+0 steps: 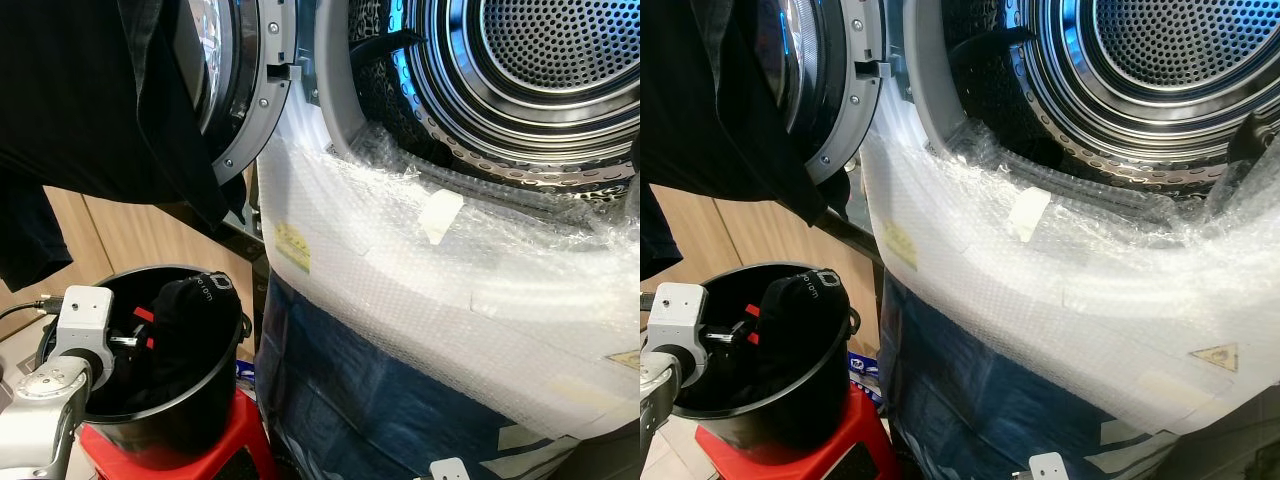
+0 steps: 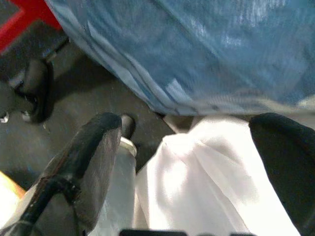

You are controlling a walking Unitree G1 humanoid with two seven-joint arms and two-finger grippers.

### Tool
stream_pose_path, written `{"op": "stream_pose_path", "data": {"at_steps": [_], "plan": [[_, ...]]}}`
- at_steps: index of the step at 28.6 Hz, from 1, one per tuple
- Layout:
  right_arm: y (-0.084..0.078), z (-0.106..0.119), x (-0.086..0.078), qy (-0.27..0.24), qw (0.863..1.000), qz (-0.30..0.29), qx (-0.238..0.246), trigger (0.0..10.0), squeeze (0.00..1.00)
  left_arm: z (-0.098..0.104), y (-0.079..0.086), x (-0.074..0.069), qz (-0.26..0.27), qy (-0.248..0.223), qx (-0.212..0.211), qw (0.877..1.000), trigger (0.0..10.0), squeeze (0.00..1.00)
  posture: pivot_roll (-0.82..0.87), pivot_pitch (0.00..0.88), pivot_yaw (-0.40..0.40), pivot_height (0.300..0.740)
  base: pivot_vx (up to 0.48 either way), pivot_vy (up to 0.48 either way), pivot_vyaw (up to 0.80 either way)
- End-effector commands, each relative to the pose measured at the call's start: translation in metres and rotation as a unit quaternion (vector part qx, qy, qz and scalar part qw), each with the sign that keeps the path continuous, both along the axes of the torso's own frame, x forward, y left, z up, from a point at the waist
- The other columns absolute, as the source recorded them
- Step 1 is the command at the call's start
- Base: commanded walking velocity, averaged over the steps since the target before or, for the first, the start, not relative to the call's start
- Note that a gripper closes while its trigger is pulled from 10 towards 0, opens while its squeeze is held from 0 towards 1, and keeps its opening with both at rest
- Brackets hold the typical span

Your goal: Clothes washing

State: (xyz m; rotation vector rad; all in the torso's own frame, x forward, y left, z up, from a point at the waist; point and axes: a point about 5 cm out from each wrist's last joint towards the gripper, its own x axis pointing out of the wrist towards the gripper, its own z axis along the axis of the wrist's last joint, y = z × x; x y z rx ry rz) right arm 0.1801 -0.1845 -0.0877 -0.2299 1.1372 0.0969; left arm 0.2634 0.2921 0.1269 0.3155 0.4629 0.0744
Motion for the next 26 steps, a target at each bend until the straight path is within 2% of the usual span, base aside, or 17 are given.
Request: {"op": "stream_pose_path", "data": {"at_steps": [1, 9, 17, 22, 25, 26], "plan": [[0.000, -0.003, -0.007, 0.019, 1.000, 0.013, -0.005, 10.0, 0.00, -0.001, -0.003, -0.005, -0.024, 0.026, 0.018, 0.999, 10.0, 0.00, 0.27, 0.000, -0.068, 0.740, 0.000, 0.000, 0.00], [-0.001, -0.005, -0.011, 0.025, 1.000, 0.012, -0.005, 10.0, 0.00, 0.002, -0.006, -0.004, -0.032, 0.026, 0.019, 0.999, 10.0, 0.00, 0.27, 0.000, -0.069, 0.740, 0.000, 0.000, 0.00], [-0.001, -0.005, -0.012, 0.026, 1.000, 0.007, -0.002, 10.0, 0.00, 0.001, 0.012, -0.011, 0.006, 0.062, 0.035, 0.997, 10.0, 0.00, 0.28, 0.008, -0.066, 0.740, 0.000, 0.000, 0.00], [-0.001, -0.005, -0.012, 0.026, 1.000, 0.004, -0.001, 10.0, 0.00, 0.000, 0.015, -0.012, 0.012, 0.071, 0.039, 0.997, 10.0, 0.00, 0.27, 0.015, -0.064, 0.740, 0.000, 0.000, 0.00], [-0.001, -0.005, -0.011, 0.022, 1.000, -0.001, 0.002, 10.0, 0.00, 0.011, 0.011, -0.004, -0.001, 0.026, 0.061, 0.998, 10.0, 0.00, 0.28, 0.019, -0.067, 0.740, 0.000, 0.000, 0.00], [-0.001, -0.004, -0.010, 0.016, 1.000, -0.007, 0.009, 10.0, 0.00, 0.022, 0.008, 0.002, -0.001, -0.020, 0.067, 0.998, 10.0, 0.00, 0.28, 0.020, -0.066, 0.740, 0.000, 0.000, 0.00]]}}
